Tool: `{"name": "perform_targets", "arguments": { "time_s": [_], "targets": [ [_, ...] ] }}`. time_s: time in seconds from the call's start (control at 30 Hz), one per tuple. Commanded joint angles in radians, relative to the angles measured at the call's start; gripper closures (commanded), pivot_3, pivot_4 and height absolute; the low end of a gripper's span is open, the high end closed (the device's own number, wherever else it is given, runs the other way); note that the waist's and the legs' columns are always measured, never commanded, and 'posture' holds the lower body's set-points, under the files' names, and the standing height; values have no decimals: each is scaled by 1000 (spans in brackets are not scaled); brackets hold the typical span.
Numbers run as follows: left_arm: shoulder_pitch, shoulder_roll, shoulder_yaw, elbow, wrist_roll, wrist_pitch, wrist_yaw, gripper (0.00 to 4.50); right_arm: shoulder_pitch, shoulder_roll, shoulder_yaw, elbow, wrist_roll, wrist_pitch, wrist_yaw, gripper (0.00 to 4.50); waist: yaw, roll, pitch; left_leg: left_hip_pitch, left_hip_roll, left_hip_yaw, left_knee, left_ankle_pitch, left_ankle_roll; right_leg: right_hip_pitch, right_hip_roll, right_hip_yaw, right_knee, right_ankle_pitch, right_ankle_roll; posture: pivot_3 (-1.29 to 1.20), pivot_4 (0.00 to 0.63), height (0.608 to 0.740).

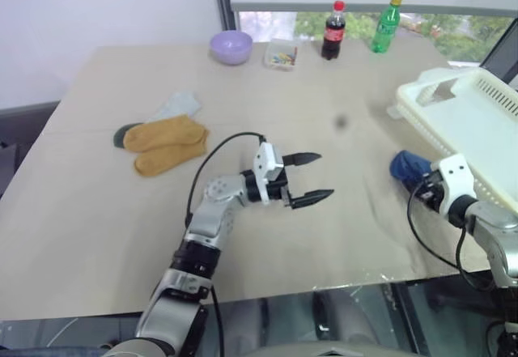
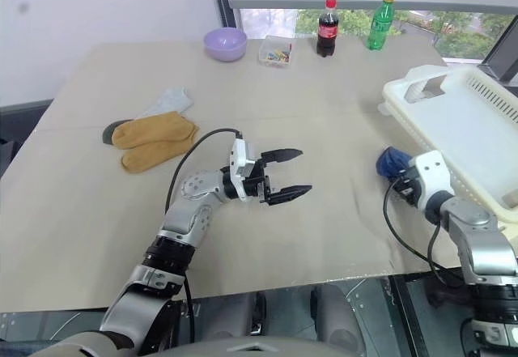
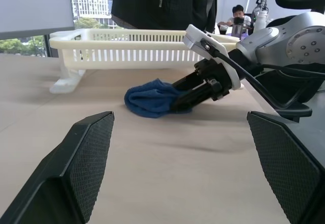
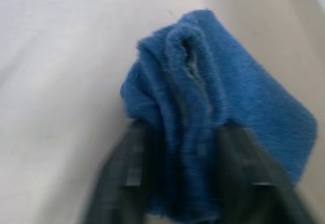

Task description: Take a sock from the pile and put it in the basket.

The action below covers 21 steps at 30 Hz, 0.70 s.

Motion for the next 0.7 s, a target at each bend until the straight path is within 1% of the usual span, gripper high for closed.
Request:
{"name": "perform_targets", "arguments": {
  "time_s": [0.03,0.17,0.23,0.33,0.43,0.6,0.7],
  "targets": [
    [3,-5,-1,-18,-2,-15,7,0,16,-1,52,25,-36,27,3,4413,0,-2,-1,0,0,0,0,0,0,0,0,0,0,0,0,0,150,740],
    [5,-4,0,-19,-3,-14,7,0,21,-6,63,-8,-52,28,15,4413,0,-3,-2,1,0,0,0,0,0,2,0,0,0,0,0,0,150,740],
    [5,-4,1,-19,-4,-14,7,0,26,-7,59,-63,-25,46,40,4413,0,-3,-2,1,0,0,0,0,0,2,0,0,0,0,0,0,150,740],
    [9,-3,1,-18,-5,-16,5,0,35,-3,39,-224,93,165,91,4413,-1,-3,-2,1,0,-1,0,0,0,1,0,0,0,0,0,0,150,740],
    [9,-2,2,-15,-3,-20,4,0,35,-5,21,-351,170,266,96,4413,0,-1,-1,0,1,-1,-1,0,0,0,1,0,0,0,0,0,150,740],
    [8,-3,3,-12,-3,-27,3,0,-2,-18,-32,-481,242,382,53,4413,3,0,-1,-1,0,0,0,0,0,0,-1,0,0,0,0,0,150,740],
    [4,-8,3,-6,-4,-32,4,0,-37,-46,-89,-526,281,439,39,4413,3,0,0,-1,0,0,0,0,0,-1,-1,0,-1,0,0,0,150,740]
  ]
}}
